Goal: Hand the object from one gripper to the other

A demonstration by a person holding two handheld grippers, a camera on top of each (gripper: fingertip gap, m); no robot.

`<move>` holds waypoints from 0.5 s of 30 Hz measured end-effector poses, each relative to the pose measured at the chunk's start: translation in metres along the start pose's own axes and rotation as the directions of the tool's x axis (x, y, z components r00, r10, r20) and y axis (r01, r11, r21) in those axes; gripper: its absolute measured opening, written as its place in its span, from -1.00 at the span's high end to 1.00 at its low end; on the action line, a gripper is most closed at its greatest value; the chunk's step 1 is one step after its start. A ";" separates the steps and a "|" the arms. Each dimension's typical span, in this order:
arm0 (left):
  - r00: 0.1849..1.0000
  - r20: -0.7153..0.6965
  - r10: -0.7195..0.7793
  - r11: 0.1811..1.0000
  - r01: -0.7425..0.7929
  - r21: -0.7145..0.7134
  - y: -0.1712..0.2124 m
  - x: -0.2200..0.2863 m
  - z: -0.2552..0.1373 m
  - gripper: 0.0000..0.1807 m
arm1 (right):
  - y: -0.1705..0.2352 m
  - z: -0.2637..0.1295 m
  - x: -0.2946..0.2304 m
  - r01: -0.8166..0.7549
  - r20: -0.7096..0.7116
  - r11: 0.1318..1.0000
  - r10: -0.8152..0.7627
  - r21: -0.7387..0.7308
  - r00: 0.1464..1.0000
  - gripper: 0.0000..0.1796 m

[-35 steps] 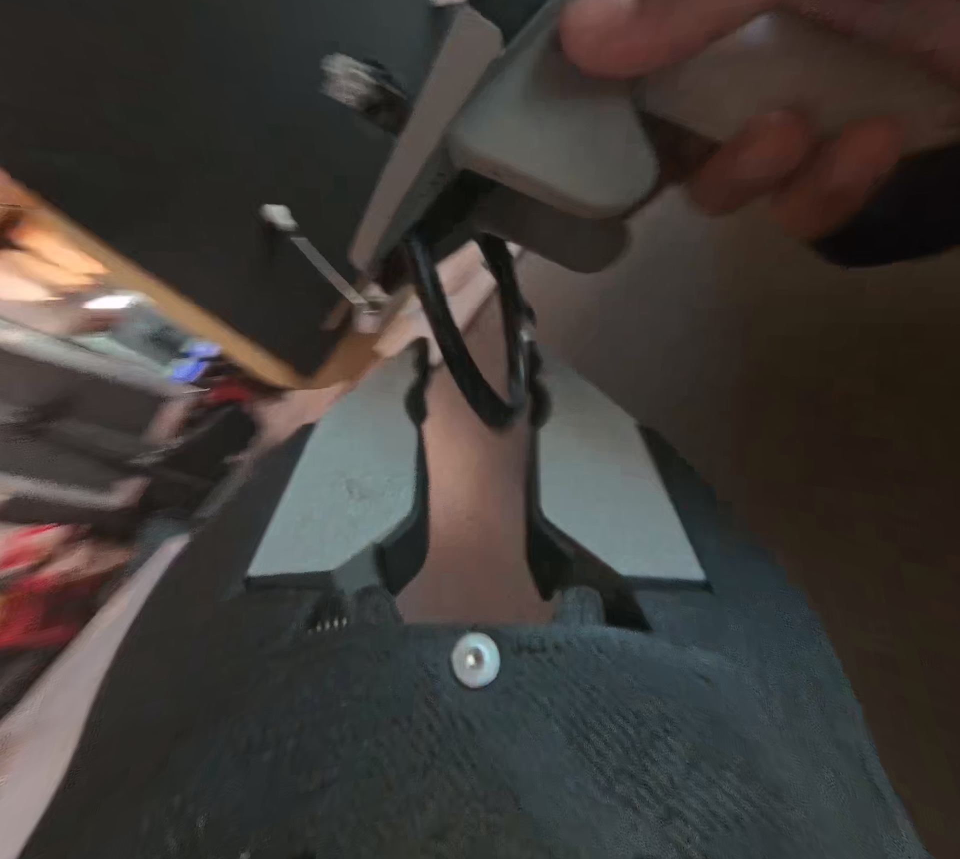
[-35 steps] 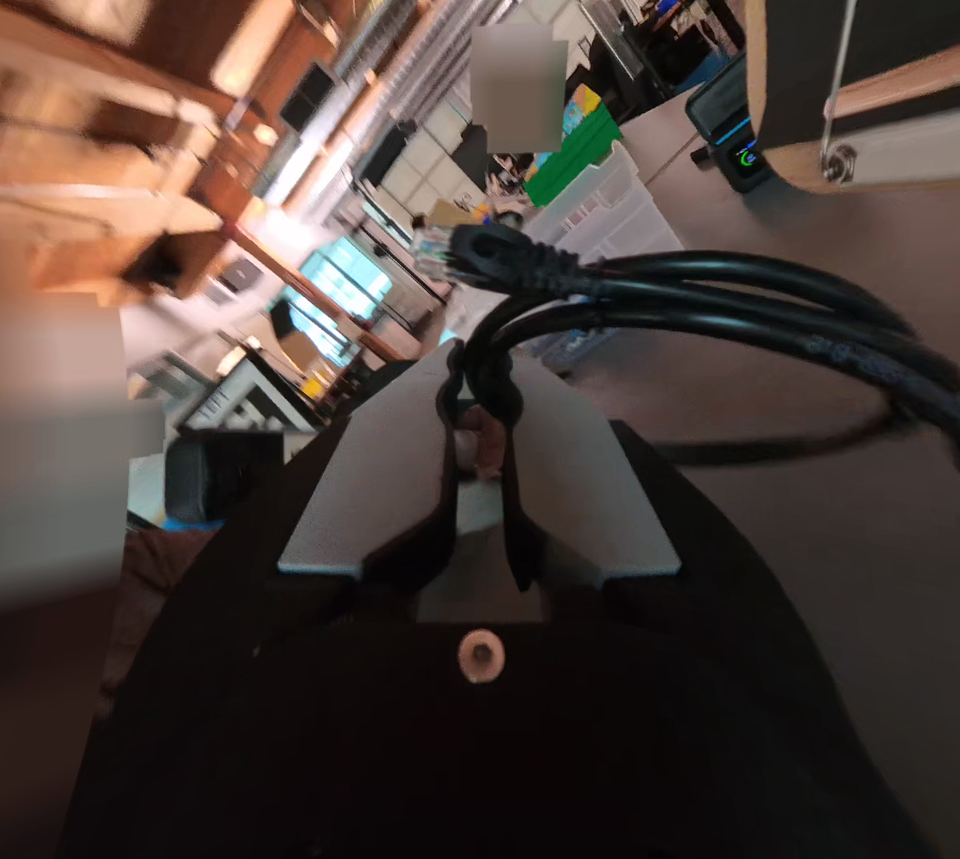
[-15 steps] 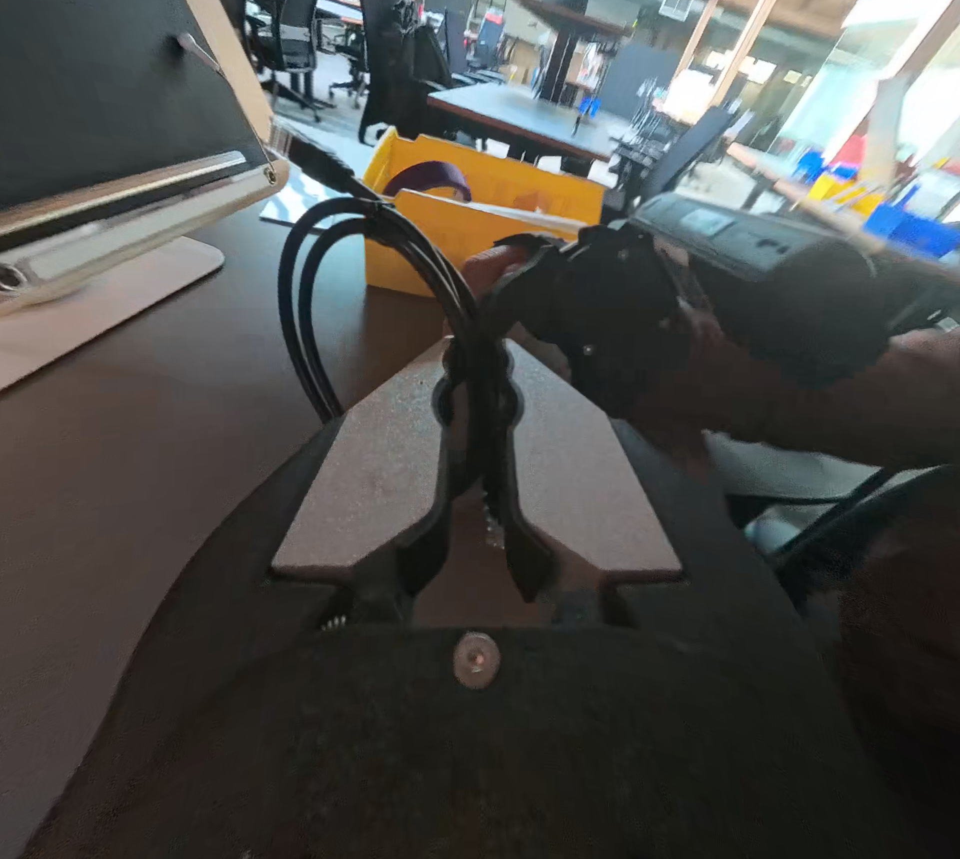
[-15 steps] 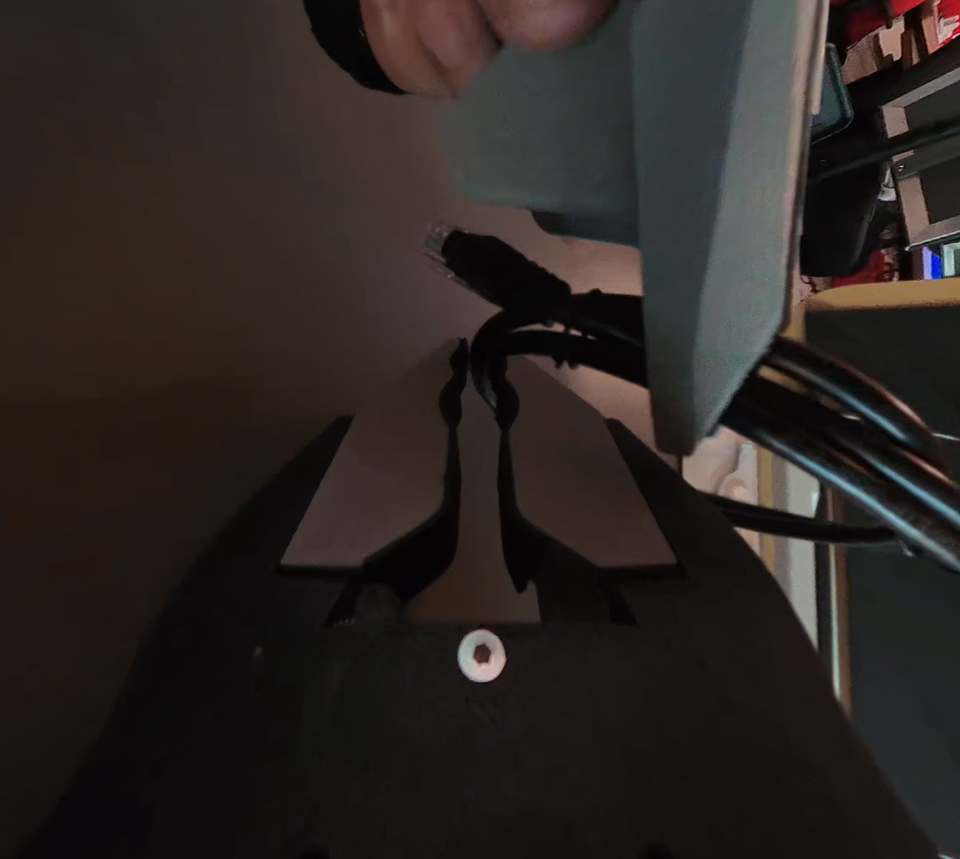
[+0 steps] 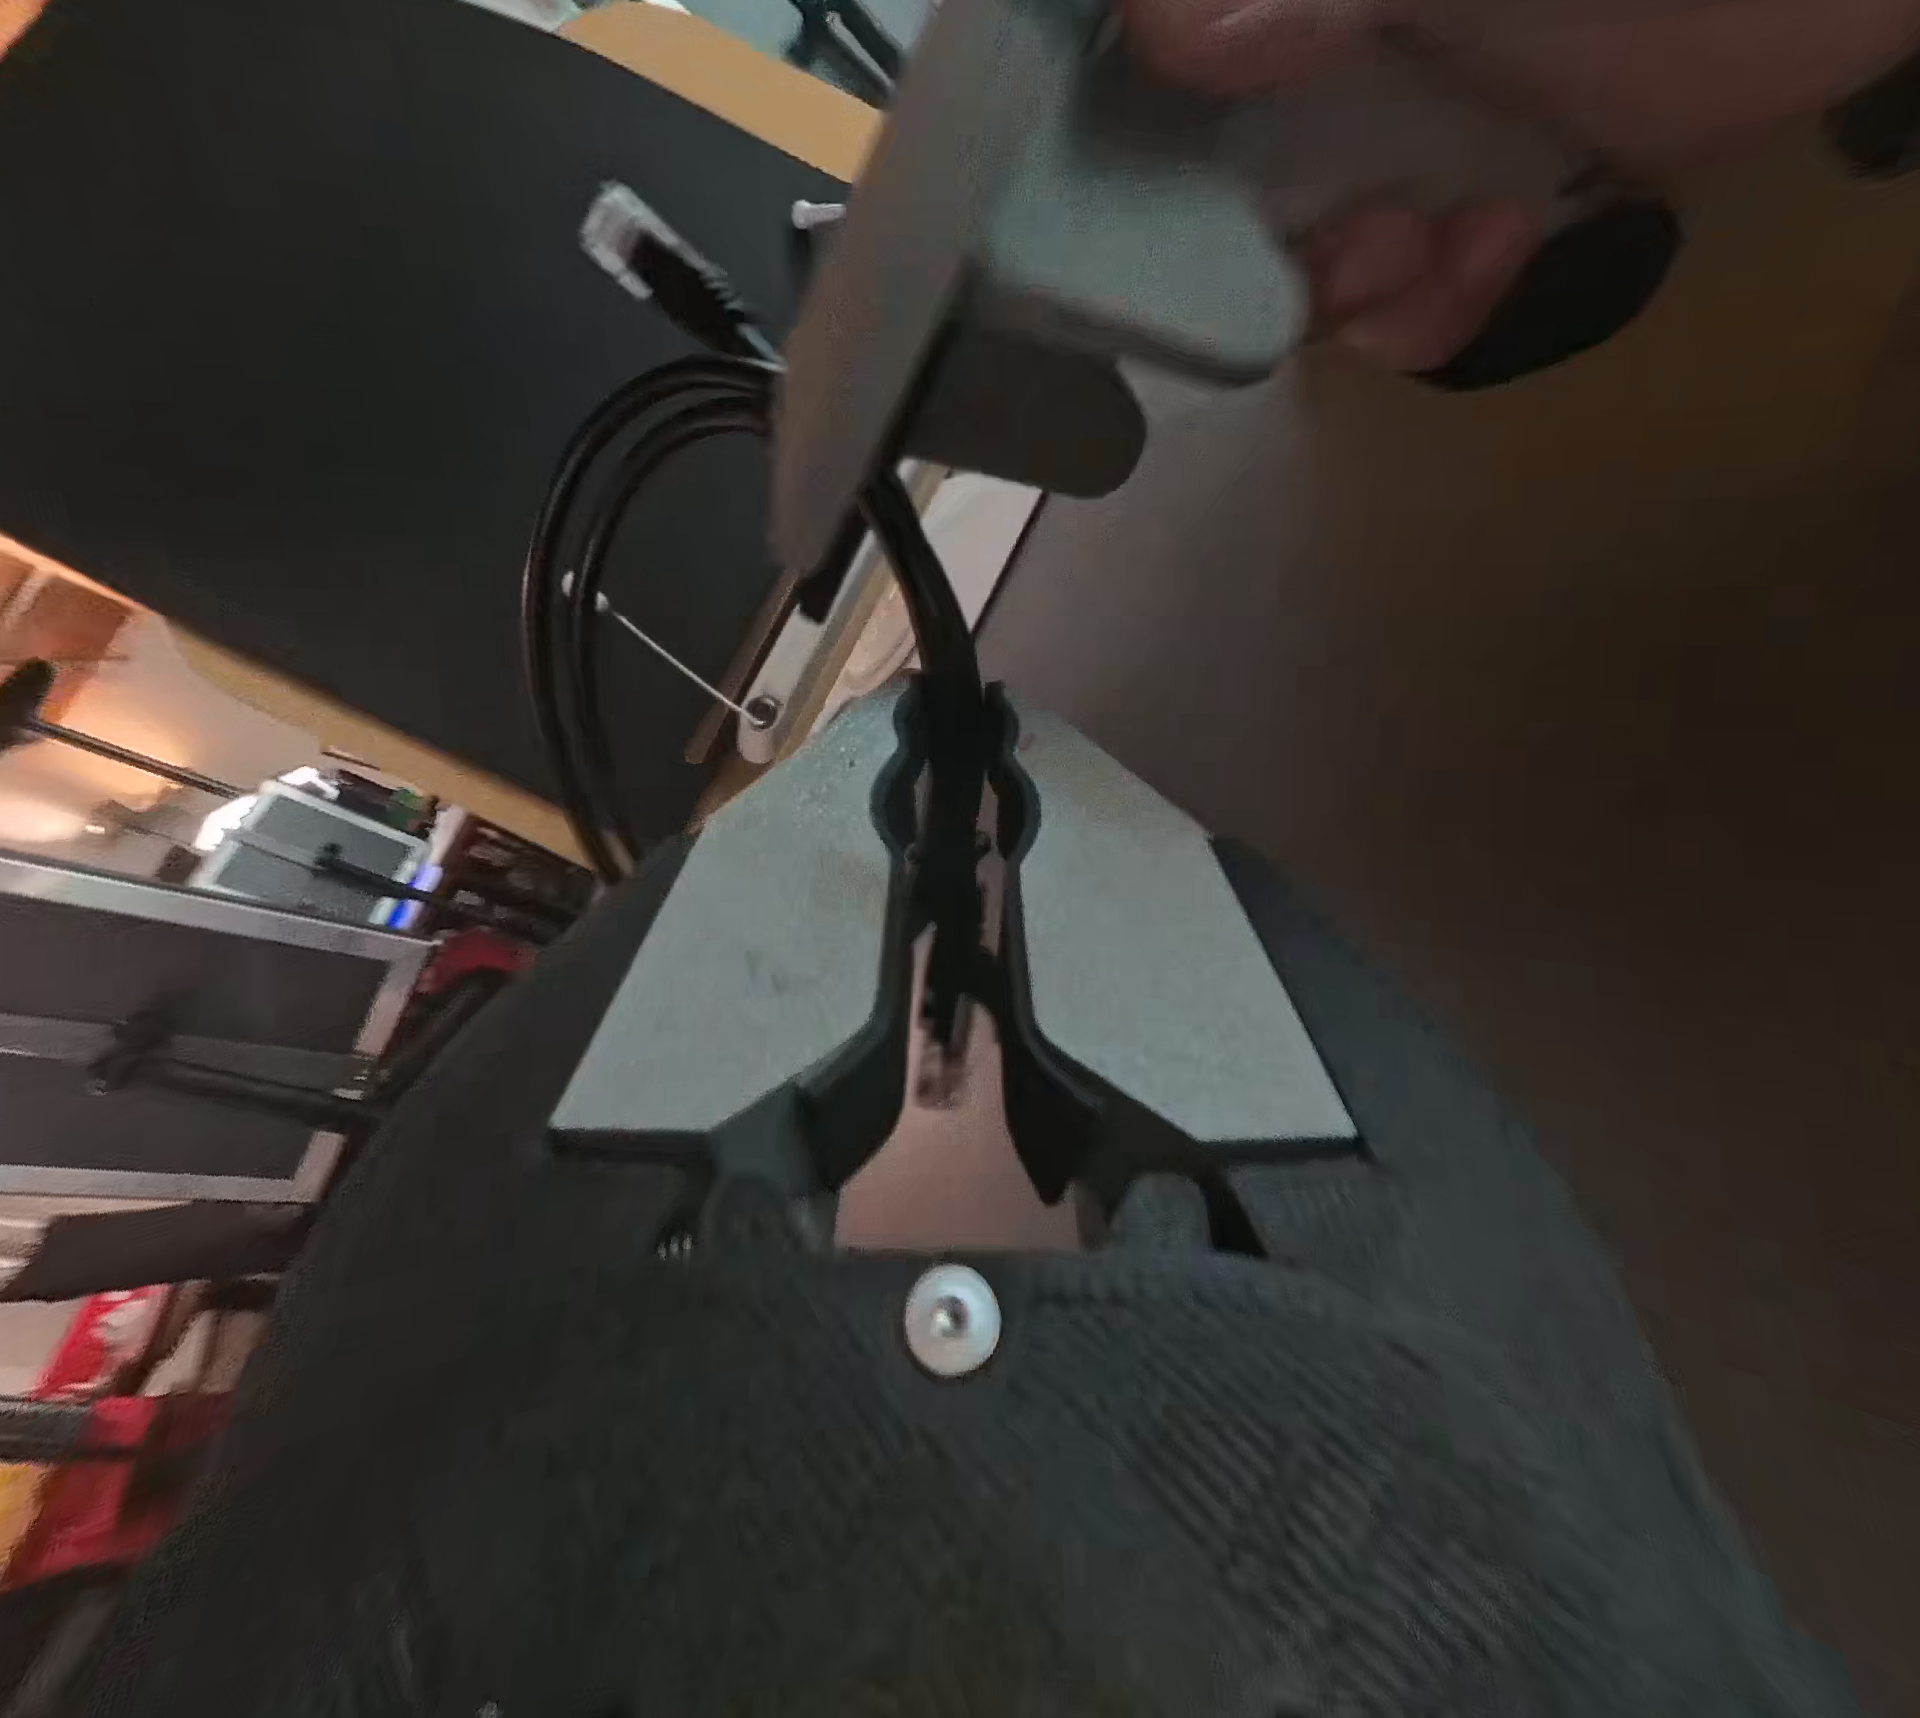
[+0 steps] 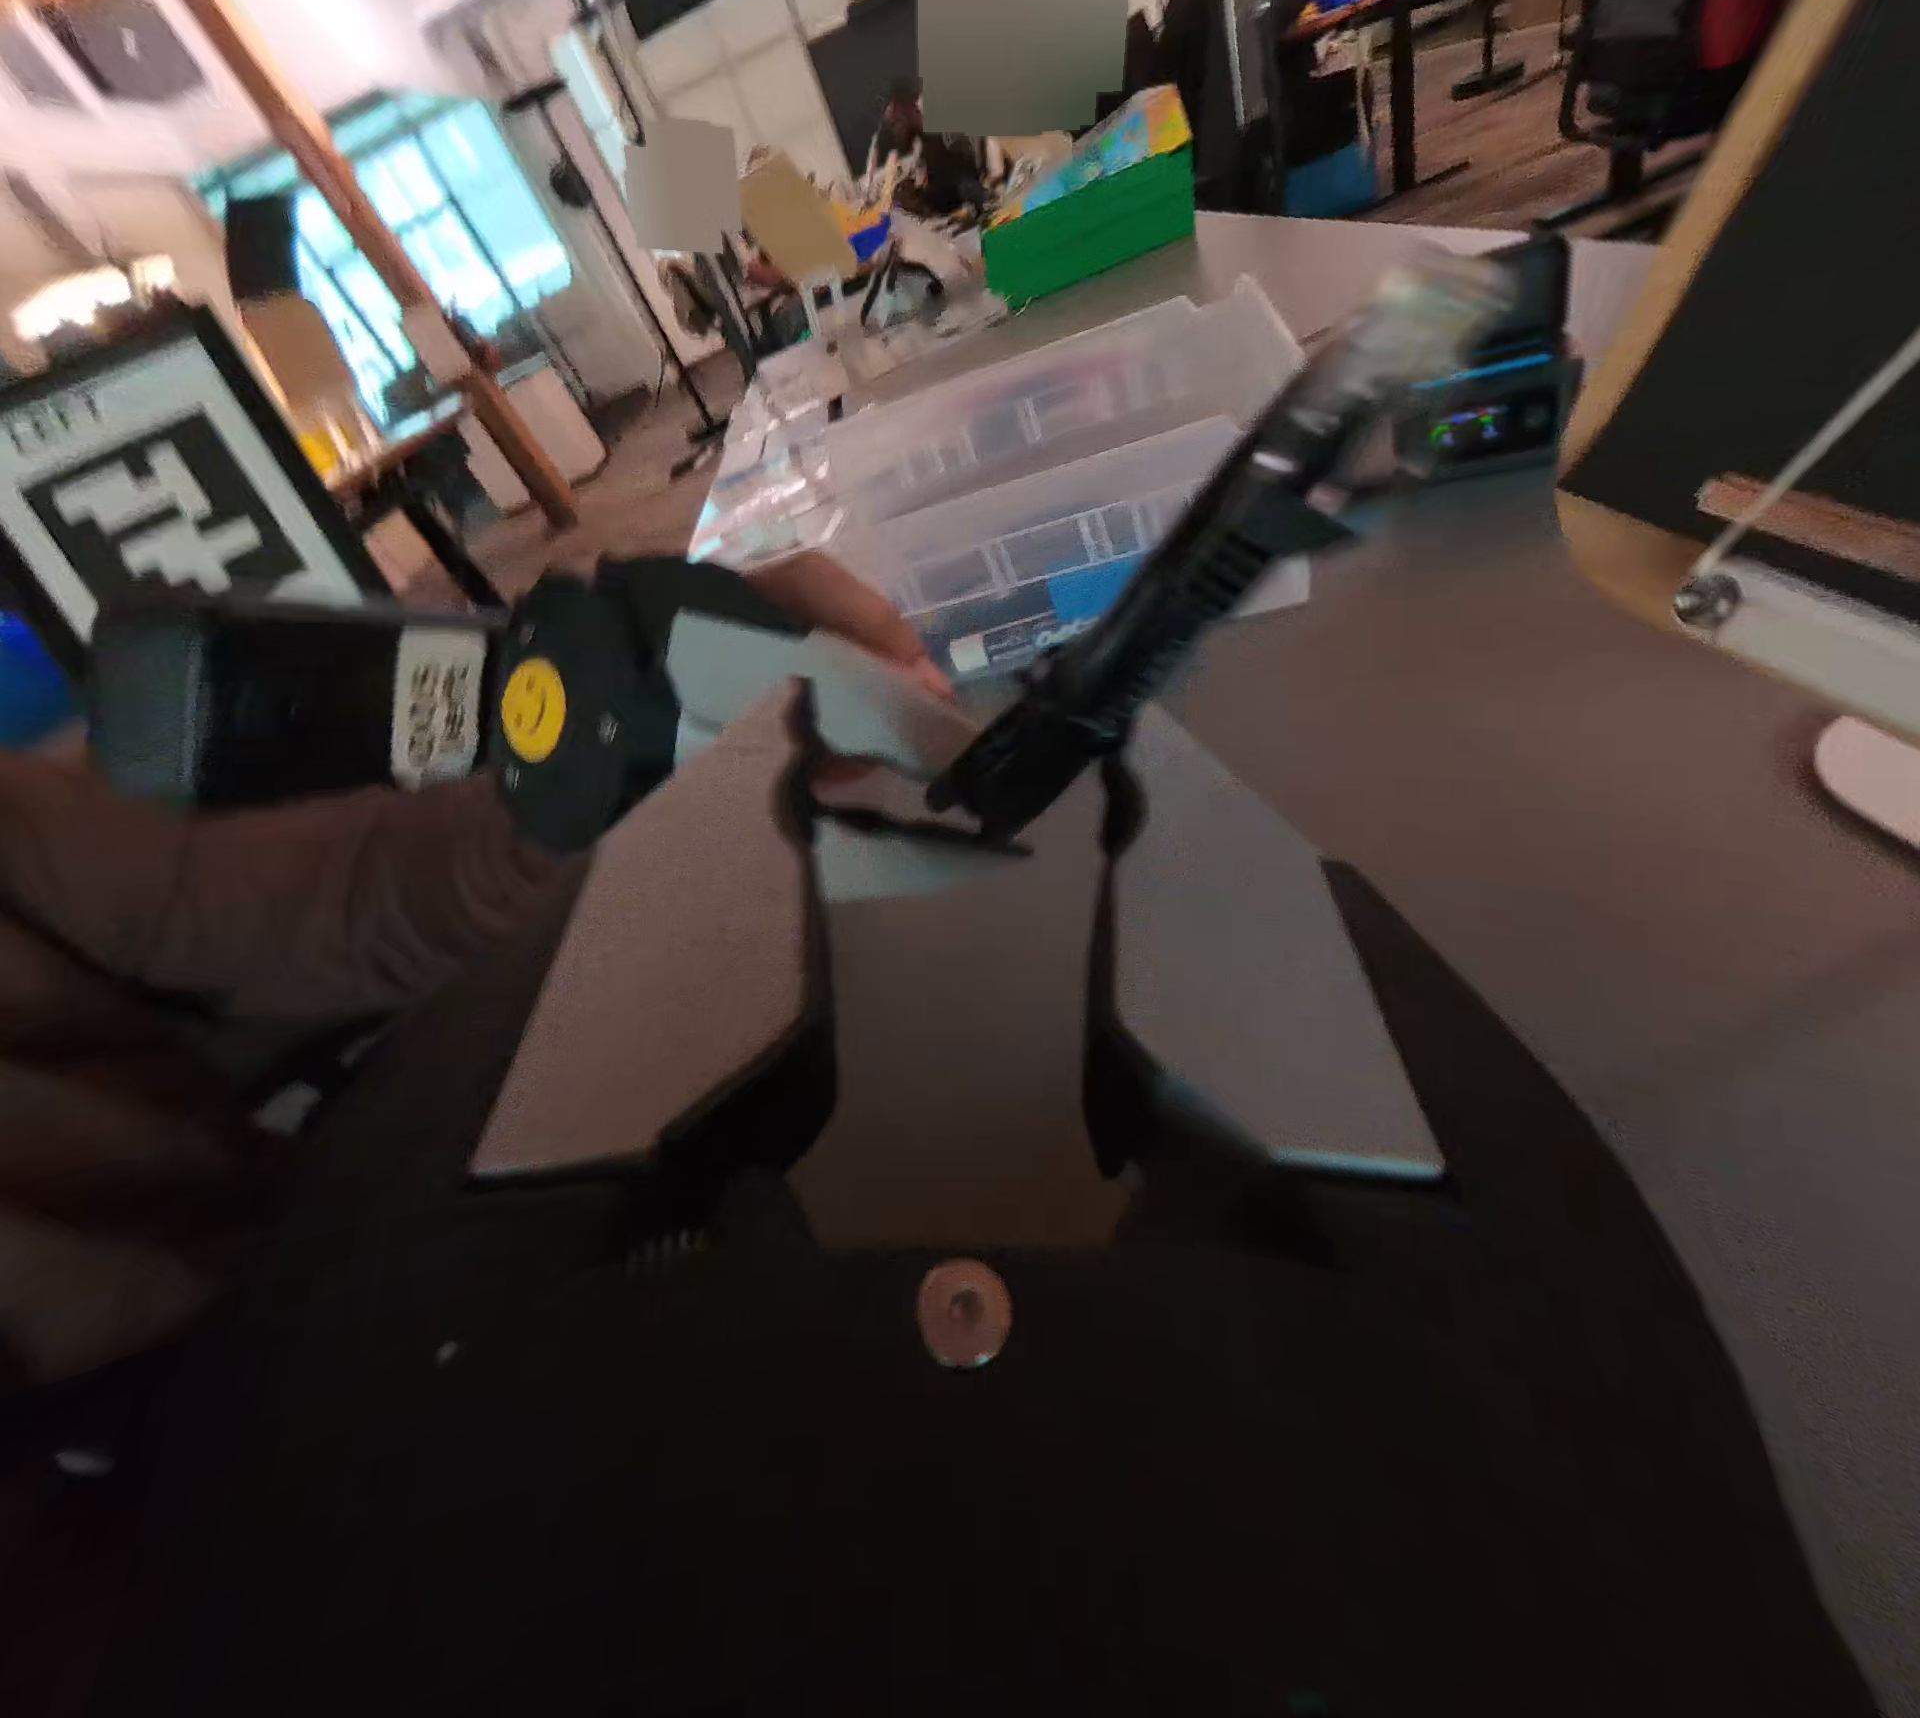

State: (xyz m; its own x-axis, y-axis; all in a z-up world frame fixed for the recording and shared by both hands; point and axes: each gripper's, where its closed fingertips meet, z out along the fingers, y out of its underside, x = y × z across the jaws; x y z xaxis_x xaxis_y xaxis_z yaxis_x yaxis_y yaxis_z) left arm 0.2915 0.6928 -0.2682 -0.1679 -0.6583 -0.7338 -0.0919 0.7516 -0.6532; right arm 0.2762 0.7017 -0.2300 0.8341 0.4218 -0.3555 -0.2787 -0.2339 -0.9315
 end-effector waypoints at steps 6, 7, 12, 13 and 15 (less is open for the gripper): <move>0.957 -0.202 -0.210 0.973 0.225 0.053 -0.010 0.021 -0.004 0.62 | 0.010 -0.013 0.020 0.104 -0.122 0.989 -0.117 -0.104 0.986 0.90; 0.921 -0.256 -0.293 0.946 0.318 0.062 -0.012 0.019 -0.008 0.62 | 0.014 -0.018 0.026 0.188 -0.180 0.966 -0.219 -0.176 0.959 0.92; 0.527 -0.488 -0.696 0.611 0.791 -0.018 -0.019 -0.003 -0.019 0.36 | 0.029 -0.022 0.041 0.529 -0.288 0.686 -0.707 -0.499 0.646 0.91; 0.444 -0.515 -0.733 0.542 0.839 -0.046 -0.019 -0.006 -0.019 0.28 | 0.032 -0.019 0.041 0.567 -0.274 0.621 -0.768 -0.541 0.579 0.91; 0.332 -0.541 -0.772 0.433 0.899 -0.067 -0.018 -0.014 -0.019 0.18 | 0.036 -0.013 0.043 0.598 -0.257 0.491 -0.863 -0.633 0.435 0.91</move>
State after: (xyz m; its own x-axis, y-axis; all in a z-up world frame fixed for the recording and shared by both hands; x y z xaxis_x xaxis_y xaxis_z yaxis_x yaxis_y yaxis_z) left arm 0.2766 0.6892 -0.2420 -0.5160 -0.7764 0.3619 -0.2565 -0.2631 -0.9300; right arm 0.3081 0.6997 -0.2781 0.7261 0.1601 0.6687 0.6637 -0.4172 -0.6209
